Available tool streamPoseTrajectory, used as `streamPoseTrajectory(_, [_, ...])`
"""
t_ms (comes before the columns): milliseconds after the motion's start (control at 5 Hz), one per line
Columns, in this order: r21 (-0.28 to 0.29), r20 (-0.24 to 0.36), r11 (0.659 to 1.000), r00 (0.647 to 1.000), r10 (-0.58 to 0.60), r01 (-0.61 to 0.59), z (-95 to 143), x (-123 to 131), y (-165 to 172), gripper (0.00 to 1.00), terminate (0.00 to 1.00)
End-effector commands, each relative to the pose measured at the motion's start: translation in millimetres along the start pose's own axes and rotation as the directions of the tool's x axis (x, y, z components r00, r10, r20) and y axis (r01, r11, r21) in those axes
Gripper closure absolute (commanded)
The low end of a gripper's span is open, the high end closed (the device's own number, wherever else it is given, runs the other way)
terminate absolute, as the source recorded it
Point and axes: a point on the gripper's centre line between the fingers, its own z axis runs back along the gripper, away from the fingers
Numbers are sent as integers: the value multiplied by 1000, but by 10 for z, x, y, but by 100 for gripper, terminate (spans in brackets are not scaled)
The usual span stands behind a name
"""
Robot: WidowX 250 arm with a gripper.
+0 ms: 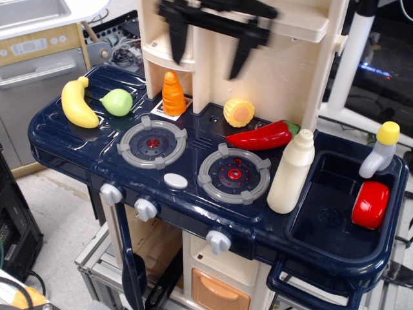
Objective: Put detergent in sink
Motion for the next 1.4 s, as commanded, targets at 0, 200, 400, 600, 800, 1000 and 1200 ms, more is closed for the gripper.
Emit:
streamPoseTrajectory(0, [-57, 8, 996, 997, 71, -70, 298, 24, -521, 0, 0])
streamPoseTrajectory(200, [-54, -2, 993, 995, 101, -101, 308, 15, -708, 0, 0])
streamPoseTrajectory(400, [-78, 32, 991, 994, 108, -106, 179, -64, -788, 0, 0])
streamPoseTrajectory(600, [-60, 54, 997, 997, 59, -55, 54, -86, -822, 0, 0])
streamPoseTrajectory(800, [-68, 82, 998, 996, 25, -20, -67, -110, -786, 0, 0])
streamPoseTrajectory(1000, [-86, 96, 996, 995, 20, -12, -135, -120, -815, 0, 0])
streamPoseTrajectory(1200, [-61, 115, 998, 993, 4, 3, -225, -160, -844, 0, 0])
